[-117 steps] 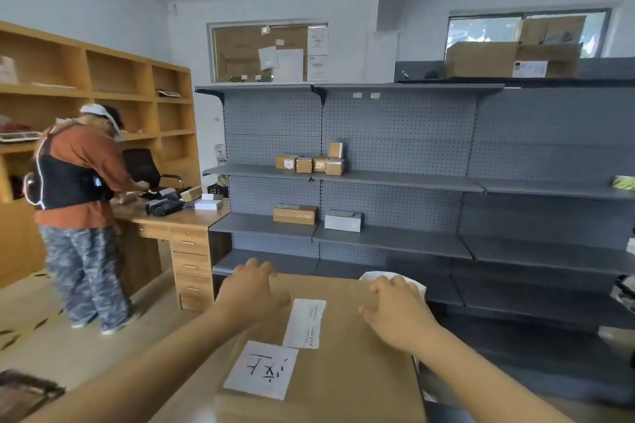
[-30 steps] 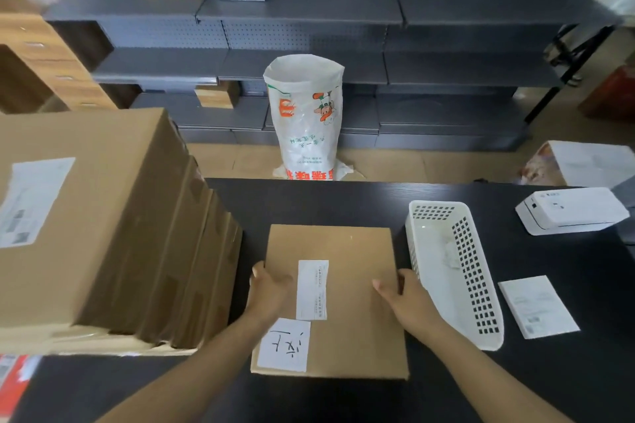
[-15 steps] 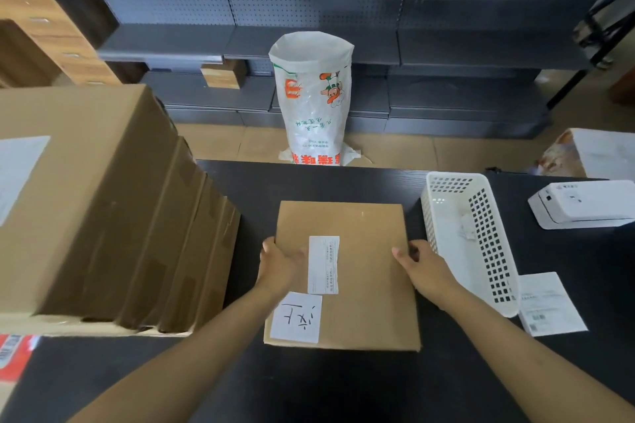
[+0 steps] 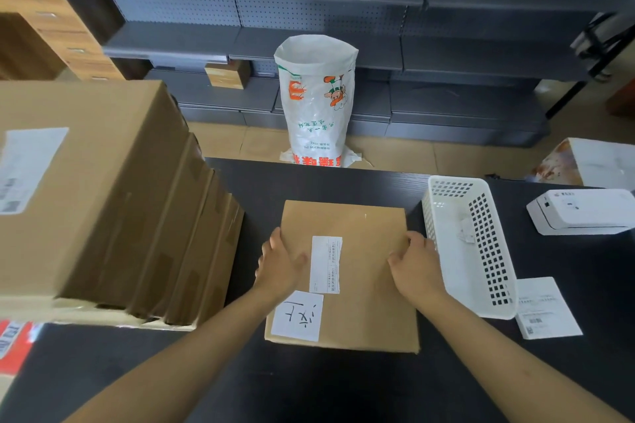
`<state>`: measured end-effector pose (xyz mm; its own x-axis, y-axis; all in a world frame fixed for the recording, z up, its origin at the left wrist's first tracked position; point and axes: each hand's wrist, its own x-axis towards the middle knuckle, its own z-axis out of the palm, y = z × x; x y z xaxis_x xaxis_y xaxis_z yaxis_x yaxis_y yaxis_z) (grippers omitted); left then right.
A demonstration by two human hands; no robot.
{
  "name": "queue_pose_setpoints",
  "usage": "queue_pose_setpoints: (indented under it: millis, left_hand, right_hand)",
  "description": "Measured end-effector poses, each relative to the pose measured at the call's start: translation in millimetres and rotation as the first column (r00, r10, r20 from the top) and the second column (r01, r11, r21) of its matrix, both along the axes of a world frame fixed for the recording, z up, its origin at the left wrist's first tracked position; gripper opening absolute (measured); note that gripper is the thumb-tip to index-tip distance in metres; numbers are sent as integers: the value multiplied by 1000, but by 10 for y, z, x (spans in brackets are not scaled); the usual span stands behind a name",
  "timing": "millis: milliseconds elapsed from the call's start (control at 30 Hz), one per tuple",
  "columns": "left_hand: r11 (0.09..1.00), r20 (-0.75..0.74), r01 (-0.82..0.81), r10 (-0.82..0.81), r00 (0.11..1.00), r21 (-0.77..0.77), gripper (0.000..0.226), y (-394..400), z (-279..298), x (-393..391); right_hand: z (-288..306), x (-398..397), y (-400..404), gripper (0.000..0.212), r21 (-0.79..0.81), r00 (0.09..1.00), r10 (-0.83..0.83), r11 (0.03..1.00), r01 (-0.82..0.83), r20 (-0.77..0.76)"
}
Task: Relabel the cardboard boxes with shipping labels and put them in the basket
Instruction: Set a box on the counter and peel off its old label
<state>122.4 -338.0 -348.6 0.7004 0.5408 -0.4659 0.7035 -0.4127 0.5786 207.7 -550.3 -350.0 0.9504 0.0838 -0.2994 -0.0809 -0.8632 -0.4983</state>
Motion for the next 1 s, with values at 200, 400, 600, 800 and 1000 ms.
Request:
queue_pose_setpoints:
  millis: [200,400,600,800,1000]
  left_hand:
    - [876,118,344,-402,908,337,65,44,-45,-360]
    - [754,-8,518,-563,826,404,71,40,-146,-551]
    - [733,-33,540,-581,813,414,68,-27,-195,-566]
    - [755,-39,536,-565,824,379,66,-83,-241,-567]
    - [771,35,508,-562,827,384,60,-83,-229,-586]
  right_hand:
    - [70,-104,362,29,-132,883,409,912,-389,230]
    - [79,-127,738,26,-49,895,423,906,-421,143]
    - [53,-87,800,20,-74,910,390,921,-383,142]
    - [38,-22,828,15,-104,911,403,913,-393,88]
    - [25,12,833,10,-95,916,400,913,-396,37]
